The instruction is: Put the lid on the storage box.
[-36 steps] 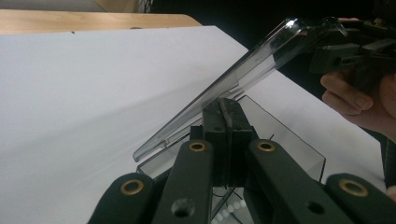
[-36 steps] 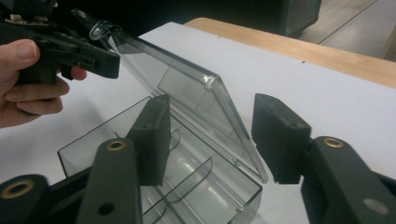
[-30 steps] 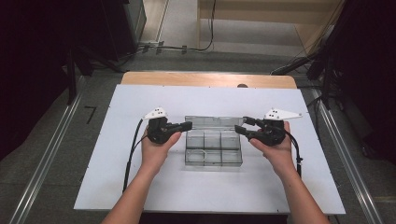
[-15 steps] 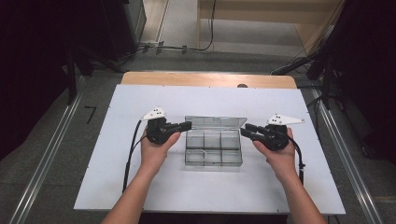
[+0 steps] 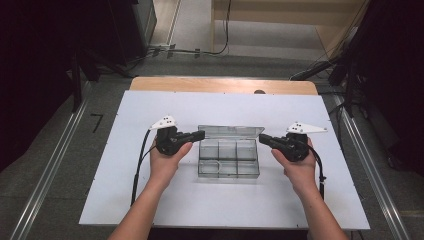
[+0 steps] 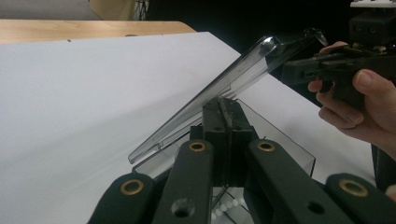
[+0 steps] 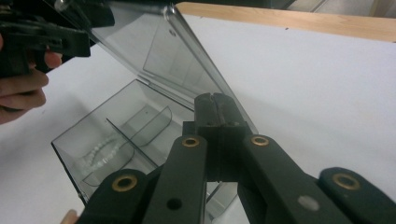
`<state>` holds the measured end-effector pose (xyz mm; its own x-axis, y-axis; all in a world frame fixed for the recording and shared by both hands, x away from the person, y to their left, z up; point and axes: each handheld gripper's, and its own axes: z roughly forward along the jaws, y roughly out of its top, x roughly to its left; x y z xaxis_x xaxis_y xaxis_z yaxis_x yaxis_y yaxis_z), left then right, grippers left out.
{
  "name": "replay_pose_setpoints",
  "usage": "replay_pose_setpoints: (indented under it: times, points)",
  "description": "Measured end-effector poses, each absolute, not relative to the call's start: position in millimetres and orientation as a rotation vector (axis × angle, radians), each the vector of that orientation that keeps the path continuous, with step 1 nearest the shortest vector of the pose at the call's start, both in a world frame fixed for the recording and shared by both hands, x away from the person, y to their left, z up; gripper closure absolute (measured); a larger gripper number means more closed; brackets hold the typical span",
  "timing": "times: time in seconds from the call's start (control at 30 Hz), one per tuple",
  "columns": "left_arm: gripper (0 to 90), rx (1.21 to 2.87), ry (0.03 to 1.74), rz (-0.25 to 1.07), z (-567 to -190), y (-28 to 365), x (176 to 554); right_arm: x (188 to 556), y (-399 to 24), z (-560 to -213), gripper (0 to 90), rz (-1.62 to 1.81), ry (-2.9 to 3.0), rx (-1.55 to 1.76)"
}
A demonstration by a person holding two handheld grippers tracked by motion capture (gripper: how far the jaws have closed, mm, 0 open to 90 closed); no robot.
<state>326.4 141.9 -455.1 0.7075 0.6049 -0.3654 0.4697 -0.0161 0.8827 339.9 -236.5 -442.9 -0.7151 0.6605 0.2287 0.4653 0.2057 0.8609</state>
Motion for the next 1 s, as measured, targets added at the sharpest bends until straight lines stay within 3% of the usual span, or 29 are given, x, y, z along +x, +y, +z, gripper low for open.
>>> replay_pose_setpoints:
  times: [1.0]
  points:
    - [89.9,1.678,0.826,0.133,-459.4,142.9,299.7,318.5,-238.3,-451.2,87.7,1.587,2.300,1.012]
